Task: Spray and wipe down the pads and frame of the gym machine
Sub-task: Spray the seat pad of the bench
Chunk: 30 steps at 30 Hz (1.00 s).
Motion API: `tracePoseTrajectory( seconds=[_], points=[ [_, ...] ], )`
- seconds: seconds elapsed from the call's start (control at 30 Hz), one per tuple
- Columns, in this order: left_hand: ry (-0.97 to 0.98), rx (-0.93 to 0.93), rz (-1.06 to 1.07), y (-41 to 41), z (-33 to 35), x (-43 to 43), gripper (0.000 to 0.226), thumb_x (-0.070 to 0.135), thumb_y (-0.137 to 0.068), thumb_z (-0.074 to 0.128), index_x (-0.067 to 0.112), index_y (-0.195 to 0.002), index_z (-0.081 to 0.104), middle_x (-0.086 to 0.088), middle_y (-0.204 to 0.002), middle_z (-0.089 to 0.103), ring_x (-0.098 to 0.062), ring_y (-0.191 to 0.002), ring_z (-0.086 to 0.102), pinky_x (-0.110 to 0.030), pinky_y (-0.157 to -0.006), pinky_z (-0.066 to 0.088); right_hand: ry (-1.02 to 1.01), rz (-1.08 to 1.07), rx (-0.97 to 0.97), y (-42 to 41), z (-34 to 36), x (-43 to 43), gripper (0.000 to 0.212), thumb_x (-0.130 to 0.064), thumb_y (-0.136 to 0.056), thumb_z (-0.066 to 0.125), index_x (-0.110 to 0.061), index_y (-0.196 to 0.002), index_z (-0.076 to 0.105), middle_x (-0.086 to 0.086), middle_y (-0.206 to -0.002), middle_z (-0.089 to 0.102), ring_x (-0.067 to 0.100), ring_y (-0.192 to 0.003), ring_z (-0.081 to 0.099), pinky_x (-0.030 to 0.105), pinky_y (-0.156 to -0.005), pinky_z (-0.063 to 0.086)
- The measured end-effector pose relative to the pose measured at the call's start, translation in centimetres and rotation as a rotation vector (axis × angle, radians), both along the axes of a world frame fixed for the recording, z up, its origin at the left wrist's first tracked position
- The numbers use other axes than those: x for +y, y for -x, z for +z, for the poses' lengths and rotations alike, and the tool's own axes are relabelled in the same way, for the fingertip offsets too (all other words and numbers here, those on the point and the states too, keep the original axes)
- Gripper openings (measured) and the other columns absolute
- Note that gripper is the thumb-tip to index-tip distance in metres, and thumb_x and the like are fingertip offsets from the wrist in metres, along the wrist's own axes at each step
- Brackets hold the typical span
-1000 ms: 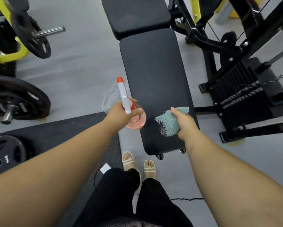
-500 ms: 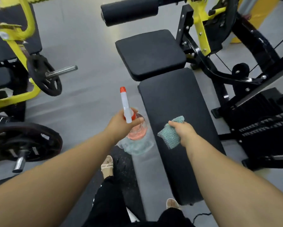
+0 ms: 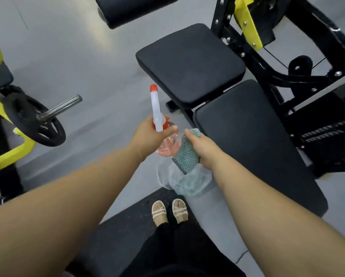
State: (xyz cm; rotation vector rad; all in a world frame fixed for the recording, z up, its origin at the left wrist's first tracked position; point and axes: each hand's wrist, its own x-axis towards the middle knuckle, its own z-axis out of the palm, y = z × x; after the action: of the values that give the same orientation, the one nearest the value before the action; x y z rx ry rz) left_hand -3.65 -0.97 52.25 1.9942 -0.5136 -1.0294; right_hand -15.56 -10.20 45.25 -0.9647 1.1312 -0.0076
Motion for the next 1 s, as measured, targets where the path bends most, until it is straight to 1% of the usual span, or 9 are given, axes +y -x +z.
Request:
tracePoseTrajectory(
  seconds=[0.1,0.2,0.37,0.47,0.57,0.63,0.77,0.9,1.0],
  points=[
    [0.065,0.021,-0.003,-1.3,1.0,-0.7,0.030,0.026,-0.083,0.070,0.025,-0.110,0.057,0.016,-0.088,0.058,-0.001,-0.083,0.056,-0.019,-0.069,0.045,-0.145,-0.083,-0.026,-1.7,0.4,-0.8,0.035,-0.039,-0.094,0.053,-0.010,-0.113,0.058,0.015,-0.111,0.066,0.027,-0.090,0.066,0.041,-0.084,0.053],
    [0.155,0.017,0.007,-2.5,2.3,-1.6,0.030,0.021,-0.084,0.070,0.027,-0.109,0.055,0.013,-0.088,0.060,-0.001,-0.081,0.059,-0.018,-0.071,0.050,-0.288,-0.059,-0.125,-3.5,1.8,-1.6,0.042,-0.045,-0.094,0.048,-0.008,-0.099,0.068,0.012,-0.093,0.072,0.025,-0.082,0.069,0.037,-0.084,0.053],
    [0.236,0.005,-0.011,-5.5,2.7,-4.1,0.036,0.037,-0.076,0.075,0.030,-0.101,0.049,0.002,-0.093,0.061,-0.017,-0.090,0.063,-0.039,-0.087,0.053,-0.367,-0.142,-0.235,-6.1,1.8,-2.2,0.045,-0.046,-0.093,0.049,-0.008,-0.107,0.067,0.016,-0.110,0.068,0.030,-0.104,0.063,0.042,-0.098,0.046],
    [0.226,-0.122,-0.064,-8.2,2.4,-5.7,0.073,0.058,-0.069,0.064,0.024,-0.128,0.038,0.005,-0.109,0.053,-0.017,-0.103,0.058,-0.043,-0.090,0.051,-0.352,-0.189,-0.226,-8.1,0.9,-2.8,0.051,-0.047,-0.090,0.053,-0.007,-0.120,0.063,0.017,-0.115,0.066,0.032,-0.107,0.063,0.043,-0.098,0.046],
    [0.310,-0.154,-0.254,-12.2,1.5,-7.7,0.079,0.045,-0.085,0.050,0.030,-0.150,0.007,0.002,-0.144,0.031,-0.014,-0.130,0.038,-0.041,-0.108,0.036,-0.327,-0.262,-0.216,-11.5,0.2,-4.1,0.049,-0.044,-0.091,0.054,-0.006,-0.120,0.062,0.016,-0.112,0.067,0.031,-0.102,0.065,0.040,-0.092,0.050],
    [0.291,-0.136,-0.300,-15.8,0.8,-9.4,0.077,0.042,-0.082,0.049,0.022,-0.149,0.015,-0.004,-0.141,0.038,-0.018,-0.124,0.049,-0.044,-0.106,0.040,-0.319,-0.315,-0.199,-14.5,-0.3,-5.2,0.046,-0.042,-0.092,0.053,-0.005,-0.118,0.062,0.016,-0.109,0.068,0.030,-0.098,0.066,0.038,-0.085,0.053],
    [0.287,-0.142,-0.371,-23.4,0.4,-13.3,0.042,0.029,-0.088,0.053,0.016,-0.127,0.045,0.003,-0.109,0.052,-0.012,-0.078,0.060,-0.035,-0.083,0.051,-0.158,-0.296,-0.057,-21.9,-0.7,-8.0,0.037,-0.041,-0.088,0.061,-0.007,-0.102,0.065,0.011,-0.096,0.071,0.026,-0.086,0.068,0.038,-0.083,0.055],
    [0.214,-0.148,-0.511,-29.7,-0.6,-16.3,0.032,0.027,-0.092,0.057,0.015,-0.121,0.054,0.008,-0.104,0.057,-0.011,-0.088,0.057,-0.025,-0.083,0.047,0.046,-0.266,0.167,-27.0,-1.3,-10.7,0.042,-0.043,-0.084,0.062,-0.012,-0.112,0.060,0.010,-0.111,0.066,0.028,-0.099,0.064,0.045,-0.096,0.048],
    [0.114,-0.065,-0.566,-32.6,-1.6,-18.3,0.028,0.027,-0.090,0.060,0.018,-0.117,0.057,0.009,-0.099,0.059,-0.014,-0.085,0.060,-0.013,-0.068,0.049,0.067,-0.356,0.211,-27.5,-1.7,-12.7,0.041,-0.042,-0.085,0.061,-0.012,-0.113,0.058,0.010,-0.111,0.065,0.028,-0.099,0.063,0.045,-0.095,0.048]
  ],
)
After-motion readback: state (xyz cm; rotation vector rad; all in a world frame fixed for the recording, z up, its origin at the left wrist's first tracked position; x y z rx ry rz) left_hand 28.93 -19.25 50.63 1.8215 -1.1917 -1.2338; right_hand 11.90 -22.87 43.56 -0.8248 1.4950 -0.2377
